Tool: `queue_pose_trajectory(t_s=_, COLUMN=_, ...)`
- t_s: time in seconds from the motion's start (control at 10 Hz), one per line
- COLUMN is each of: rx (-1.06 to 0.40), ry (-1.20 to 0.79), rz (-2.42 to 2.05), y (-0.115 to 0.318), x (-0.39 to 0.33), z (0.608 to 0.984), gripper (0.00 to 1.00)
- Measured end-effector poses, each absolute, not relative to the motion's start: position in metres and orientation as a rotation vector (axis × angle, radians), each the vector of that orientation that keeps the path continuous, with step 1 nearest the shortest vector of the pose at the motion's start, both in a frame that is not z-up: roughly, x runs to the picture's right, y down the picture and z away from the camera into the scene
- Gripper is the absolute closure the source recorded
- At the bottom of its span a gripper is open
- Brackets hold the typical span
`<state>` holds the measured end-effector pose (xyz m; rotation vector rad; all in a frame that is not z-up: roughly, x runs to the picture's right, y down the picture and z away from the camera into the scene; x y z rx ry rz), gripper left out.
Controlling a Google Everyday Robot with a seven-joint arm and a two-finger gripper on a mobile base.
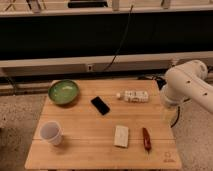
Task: Place the eraser in the ceramic cup
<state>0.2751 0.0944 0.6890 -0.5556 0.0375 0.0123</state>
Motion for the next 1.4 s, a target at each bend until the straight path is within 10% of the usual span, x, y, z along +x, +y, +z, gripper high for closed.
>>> queue_pose_trajectory(t_s=1.4, rx=-0.498, ry=-0.014, rz=-0.346, y=0.03, x=0.121, z=0.744, gripper=0.2)
